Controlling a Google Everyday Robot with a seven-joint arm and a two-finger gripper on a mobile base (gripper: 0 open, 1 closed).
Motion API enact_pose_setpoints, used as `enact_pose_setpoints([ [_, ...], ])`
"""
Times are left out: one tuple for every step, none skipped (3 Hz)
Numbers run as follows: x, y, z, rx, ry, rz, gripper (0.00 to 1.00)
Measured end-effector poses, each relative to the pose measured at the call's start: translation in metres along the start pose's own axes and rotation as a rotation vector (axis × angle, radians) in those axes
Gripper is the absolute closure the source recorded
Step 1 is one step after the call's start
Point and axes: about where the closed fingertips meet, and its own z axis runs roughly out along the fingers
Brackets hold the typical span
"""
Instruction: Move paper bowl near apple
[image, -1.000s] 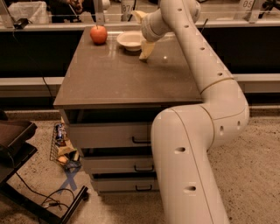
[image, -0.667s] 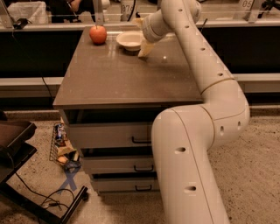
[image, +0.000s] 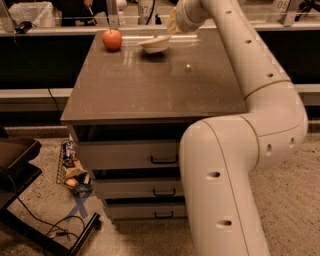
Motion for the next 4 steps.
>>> enact_pose_setpoints([
  [0.0, -0.002, -0.002, 0.0, 0.009, 0.032, 0.77],
  [-0.001, 0.001, 0.002, -0.007, 0.008, 0.033, 0.45],
  [-0.001, 0.003, 0.005, -0.011, 0.007, 0.034, 0.23],
  [0.032, -0.002, -0.024, 0.029, 0.043, 0.145, 0.0],
])
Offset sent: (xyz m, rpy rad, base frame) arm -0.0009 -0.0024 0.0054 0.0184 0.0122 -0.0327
